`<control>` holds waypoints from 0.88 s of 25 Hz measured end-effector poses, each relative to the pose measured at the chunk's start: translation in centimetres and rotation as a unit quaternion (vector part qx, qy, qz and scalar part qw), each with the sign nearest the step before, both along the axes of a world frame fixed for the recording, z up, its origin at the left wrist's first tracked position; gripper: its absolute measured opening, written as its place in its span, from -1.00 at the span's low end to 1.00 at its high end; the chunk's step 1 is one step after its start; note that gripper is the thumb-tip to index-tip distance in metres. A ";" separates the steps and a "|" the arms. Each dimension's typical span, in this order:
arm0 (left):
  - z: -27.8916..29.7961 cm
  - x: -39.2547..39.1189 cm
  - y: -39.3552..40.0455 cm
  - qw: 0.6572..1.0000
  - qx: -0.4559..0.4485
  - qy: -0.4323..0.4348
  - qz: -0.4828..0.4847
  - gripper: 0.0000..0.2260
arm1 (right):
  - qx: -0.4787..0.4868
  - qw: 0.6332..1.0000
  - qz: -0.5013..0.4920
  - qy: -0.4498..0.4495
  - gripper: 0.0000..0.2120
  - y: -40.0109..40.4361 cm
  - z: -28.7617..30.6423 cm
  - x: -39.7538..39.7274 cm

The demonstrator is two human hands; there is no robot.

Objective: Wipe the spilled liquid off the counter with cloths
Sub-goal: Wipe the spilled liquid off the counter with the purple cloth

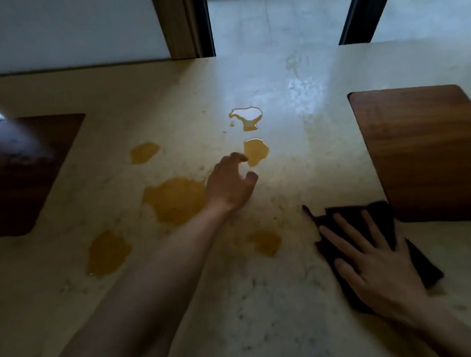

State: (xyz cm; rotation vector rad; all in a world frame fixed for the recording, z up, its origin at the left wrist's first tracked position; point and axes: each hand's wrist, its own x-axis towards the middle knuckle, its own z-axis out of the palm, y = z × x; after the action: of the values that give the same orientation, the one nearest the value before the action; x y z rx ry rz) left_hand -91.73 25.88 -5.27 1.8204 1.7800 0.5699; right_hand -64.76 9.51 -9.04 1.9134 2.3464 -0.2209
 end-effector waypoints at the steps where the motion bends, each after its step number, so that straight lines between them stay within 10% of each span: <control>1: 0.0 -2.8 -0.4 0.999 -0.007 0.046 -0.009 -0.62 | 0.012 1.000 -0.021 -0.001 -0.45 -3.3 0.2 -1.2; 13: -3.8 -10.8 11.8 0.982 0.037 0.185 0.023 -0.42 | 0.045 0.975 -0.219 -0.006 -0.44 -8.0 -1.7 -10.6; 22: -5.1 -12.5 16.7 0.951 0.019 0.300 -0.070 -0.35 | 0.060 0.961 -0.266 0.047 -0.45 19.8 -0.3 -7.6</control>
State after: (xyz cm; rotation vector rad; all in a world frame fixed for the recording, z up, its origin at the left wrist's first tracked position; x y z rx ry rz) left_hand -104.28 42.54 -10.36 2.2908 1.9860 -0.0229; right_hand -72.33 29.29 -9.32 2.6149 1.8776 -0.2178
